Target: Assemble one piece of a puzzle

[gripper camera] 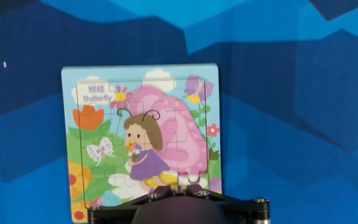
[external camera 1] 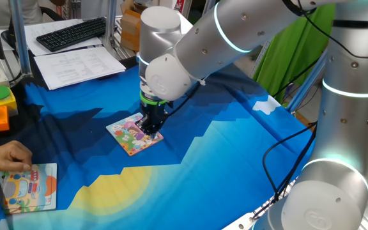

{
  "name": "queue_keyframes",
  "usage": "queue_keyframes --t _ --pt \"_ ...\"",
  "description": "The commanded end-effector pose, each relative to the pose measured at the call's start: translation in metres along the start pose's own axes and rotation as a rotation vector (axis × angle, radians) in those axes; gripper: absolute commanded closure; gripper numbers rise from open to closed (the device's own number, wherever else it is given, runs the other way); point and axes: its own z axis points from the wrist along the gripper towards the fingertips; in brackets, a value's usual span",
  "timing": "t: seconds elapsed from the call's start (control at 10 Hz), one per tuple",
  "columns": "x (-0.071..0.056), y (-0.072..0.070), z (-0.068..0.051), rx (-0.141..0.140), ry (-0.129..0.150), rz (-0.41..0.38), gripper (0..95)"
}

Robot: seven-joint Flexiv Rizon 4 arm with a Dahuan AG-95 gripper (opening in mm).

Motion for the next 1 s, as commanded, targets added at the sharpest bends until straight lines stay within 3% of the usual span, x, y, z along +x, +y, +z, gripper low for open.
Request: queue_keyframes --t 0.1,0.6,1.0 --pt "-0.0018 0.0019 -0.0033 -0.005 -0.001 -0.002 95.0" --pt "-0.004 0.0022 -0.0059 -0.012 -0.006 -0.002 95.0" --pt "-0.0057 0.0044 0.0017 -0.019 -0.012 0.006 95.0"
